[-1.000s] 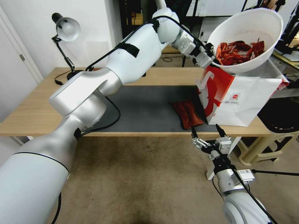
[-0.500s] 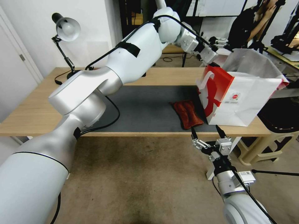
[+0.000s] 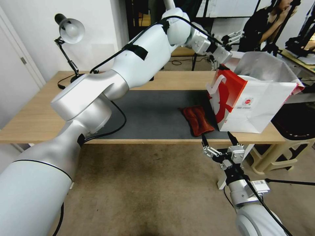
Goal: Sweep shrimp from table into container with towel, then put container into takeout bag.
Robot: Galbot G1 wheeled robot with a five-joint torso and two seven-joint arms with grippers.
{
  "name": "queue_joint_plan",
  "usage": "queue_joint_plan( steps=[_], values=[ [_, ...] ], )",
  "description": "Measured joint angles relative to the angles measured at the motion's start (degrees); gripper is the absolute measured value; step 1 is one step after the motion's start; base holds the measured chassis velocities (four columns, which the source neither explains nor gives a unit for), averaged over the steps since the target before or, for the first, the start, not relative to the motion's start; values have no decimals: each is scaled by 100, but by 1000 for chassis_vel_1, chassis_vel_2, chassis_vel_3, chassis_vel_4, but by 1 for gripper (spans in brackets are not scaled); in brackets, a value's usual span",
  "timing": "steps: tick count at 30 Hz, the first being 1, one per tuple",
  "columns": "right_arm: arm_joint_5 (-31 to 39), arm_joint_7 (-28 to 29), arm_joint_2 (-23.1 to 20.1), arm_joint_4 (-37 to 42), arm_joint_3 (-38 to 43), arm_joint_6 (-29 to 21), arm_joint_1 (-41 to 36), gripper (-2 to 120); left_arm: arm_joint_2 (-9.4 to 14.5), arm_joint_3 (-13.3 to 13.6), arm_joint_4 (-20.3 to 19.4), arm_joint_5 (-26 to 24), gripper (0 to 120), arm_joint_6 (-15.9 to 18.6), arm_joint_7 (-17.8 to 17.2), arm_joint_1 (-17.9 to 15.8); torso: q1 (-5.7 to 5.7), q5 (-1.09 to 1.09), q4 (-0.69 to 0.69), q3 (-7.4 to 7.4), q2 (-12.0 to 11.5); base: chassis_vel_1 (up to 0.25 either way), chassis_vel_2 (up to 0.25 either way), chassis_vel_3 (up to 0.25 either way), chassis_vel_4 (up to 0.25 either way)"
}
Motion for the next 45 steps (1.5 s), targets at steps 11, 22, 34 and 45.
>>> queue_joint_plan(
  steps=[11,22,34,45],
  values=[
    [1,7,-4,66,15,1,-79,100,841,1062,-354,-2105,100,1386,-2545,127,-1,-2,2,0,0,0,0,0,0],
    [-46,21,33,181,25,3,-179,100,1501,1339,-1724,-4667,100,3372,-4840,620,-1,0,-1,0,0,0,0,0,0],
    [-55,21,79,217,40,-13,-172,100,2396,530,-3073,-5294,100,3914,-5553,1498,-1,-1,0,0,0,0,0,0,0],
    [-95,20,106,218,27,-27,-153,100,3942,-654,-4282,-4862,100,3626,-5534,3207,0,-5,3,0,0,0,0,0,0]
  ],
)
